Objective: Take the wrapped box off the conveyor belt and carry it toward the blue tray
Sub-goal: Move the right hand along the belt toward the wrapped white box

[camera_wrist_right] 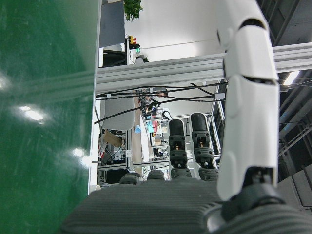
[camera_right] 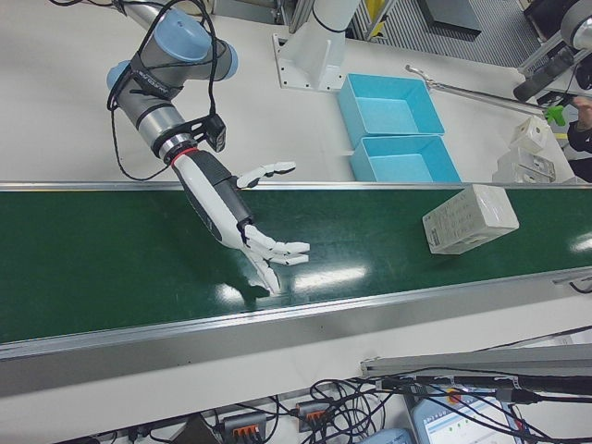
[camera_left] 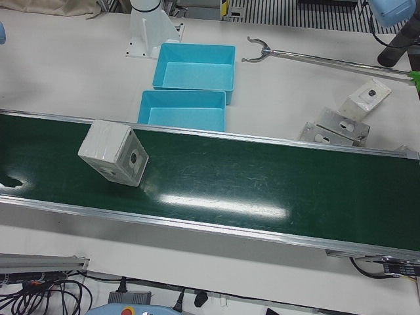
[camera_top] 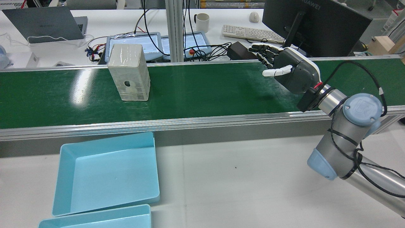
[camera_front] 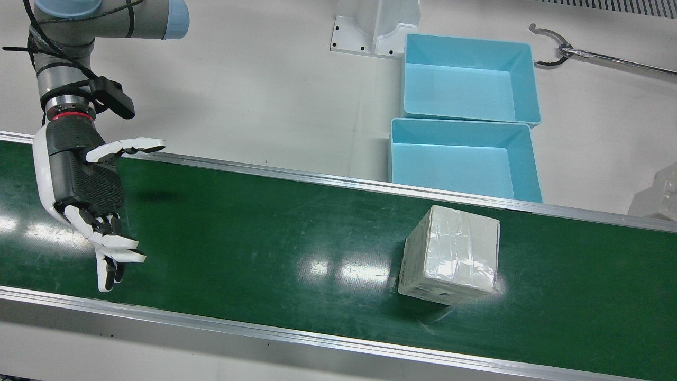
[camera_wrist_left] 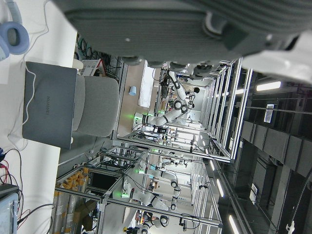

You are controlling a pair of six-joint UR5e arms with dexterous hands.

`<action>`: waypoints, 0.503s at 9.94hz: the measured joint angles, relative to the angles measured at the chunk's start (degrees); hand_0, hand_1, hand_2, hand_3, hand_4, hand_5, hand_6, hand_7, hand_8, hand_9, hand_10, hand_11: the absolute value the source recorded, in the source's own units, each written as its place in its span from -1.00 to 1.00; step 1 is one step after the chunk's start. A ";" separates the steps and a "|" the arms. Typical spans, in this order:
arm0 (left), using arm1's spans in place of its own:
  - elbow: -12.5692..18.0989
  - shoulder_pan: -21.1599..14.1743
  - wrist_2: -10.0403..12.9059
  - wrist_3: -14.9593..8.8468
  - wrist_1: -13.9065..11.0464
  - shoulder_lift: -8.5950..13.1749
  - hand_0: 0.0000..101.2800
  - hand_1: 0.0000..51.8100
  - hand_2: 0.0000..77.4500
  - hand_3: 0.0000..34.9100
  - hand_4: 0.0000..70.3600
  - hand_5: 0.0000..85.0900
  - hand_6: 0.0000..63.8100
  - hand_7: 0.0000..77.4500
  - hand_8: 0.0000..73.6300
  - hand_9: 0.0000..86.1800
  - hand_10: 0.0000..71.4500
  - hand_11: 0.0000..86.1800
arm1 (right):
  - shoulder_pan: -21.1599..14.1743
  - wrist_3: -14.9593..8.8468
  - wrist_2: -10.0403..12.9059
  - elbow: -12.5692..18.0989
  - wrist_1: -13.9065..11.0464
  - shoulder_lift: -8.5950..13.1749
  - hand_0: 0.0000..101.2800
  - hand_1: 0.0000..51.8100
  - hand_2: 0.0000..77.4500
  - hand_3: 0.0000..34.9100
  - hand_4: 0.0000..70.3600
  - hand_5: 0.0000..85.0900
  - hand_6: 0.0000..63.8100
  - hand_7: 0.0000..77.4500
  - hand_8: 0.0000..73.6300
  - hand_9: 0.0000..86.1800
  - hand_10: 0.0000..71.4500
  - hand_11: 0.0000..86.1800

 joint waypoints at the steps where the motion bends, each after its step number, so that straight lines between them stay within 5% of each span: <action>1: 0.00 0.00 0.00 0.00 0.00 0.00 -1.00 -1.00 -0.97 -1.00 -1.00 -0.97 -1.00 -0.99 -0.99 -1.00 -0.98 -1.00 | -0.32 -0.25 0.00 -0.35 -0.17 0.21 -0.05 -0.43 -0.63 -0.97 -0.49 -0.51 -0.83 -0.46 -1.00 -0.94 -1.00 -0.96; 5: 0.00 0.00 0.00 0.00 0.00 0.00 -1.00 -1.00 -0.97 -1.00 -1.00 -0.97 -1.00 -0.99 -0.99 -1.00 -1.00 -1.00 | -1.07 -0.58 0.08 -2.40 -0.47 2.49 -0.03 -0.35 -0.52 -0.97 -0.41 -0.46 -0.78 -0.38 -1.00 -0.92 -1.00 -0.96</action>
